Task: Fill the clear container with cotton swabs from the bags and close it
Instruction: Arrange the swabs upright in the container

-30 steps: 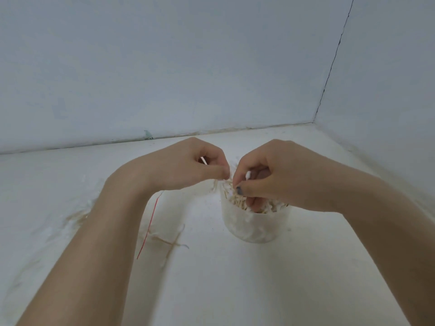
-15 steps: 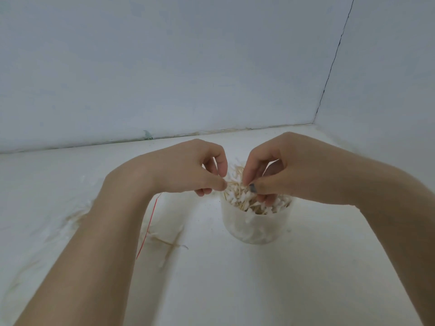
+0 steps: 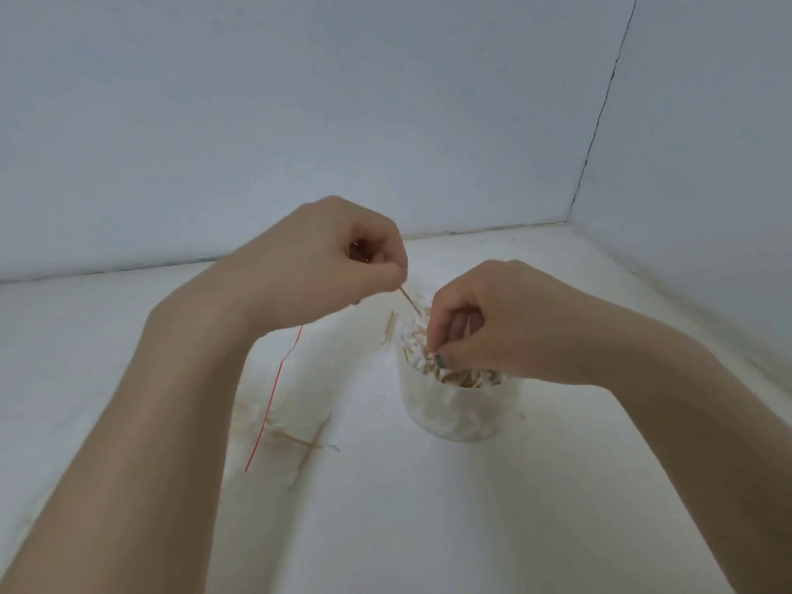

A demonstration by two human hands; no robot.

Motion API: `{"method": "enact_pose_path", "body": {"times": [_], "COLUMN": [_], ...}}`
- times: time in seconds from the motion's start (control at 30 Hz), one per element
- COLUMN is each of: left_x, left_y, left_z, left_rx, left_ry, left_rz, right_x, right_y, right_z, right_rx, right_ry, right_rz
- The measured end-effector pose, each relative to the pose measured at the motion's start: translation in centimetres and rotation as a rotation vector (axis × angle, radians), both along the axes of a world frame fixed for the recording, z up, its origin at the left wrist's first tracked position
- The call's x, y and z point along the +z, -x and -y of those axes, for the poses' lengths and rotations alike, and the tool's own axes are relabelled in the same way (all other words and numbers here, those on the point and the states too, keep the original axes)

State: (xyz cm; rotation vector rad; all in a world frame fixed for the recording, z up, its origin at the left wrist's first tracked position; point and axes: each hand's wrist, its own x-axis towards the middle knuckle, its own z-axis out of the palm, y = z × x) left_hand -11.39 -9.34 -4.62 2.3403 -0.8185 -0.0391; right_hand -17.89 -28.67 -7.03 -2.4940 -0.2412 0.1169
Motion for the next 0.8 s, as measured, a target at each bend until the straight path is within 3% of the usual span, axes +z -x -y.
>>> {"method": "enact_pose_path", "body": {"times": [0.2,0.4,0.6,0.8], "left_x": [-0.2,-3.1,-3.2,-4.0], "left_y": [0.1,-0.6,-1.4,-1.8], "left_z": [0.4,2.3,1.5,2.0], "left_rx": [-0.038,-0.069,-0.078,-0.106], "left_ry": [-0.065,-0.196,-0.106,-0.142], "left_rz": [-0.071,-0.105,-0.093,-0.105], "right_x": [2.2,2.5,2.3,1.8], "right_y": [0.1,1.1,1.6,1.7], "right_z": [3.2,2.4,0.8,-0.1], "right_rx": [-0.128,0.009,-0.004,-0.031], "right_ry": [-0.025,0.141,0.239,0.315], "right_rz": [0.142,-0.167,-0.125,-0.099]}}
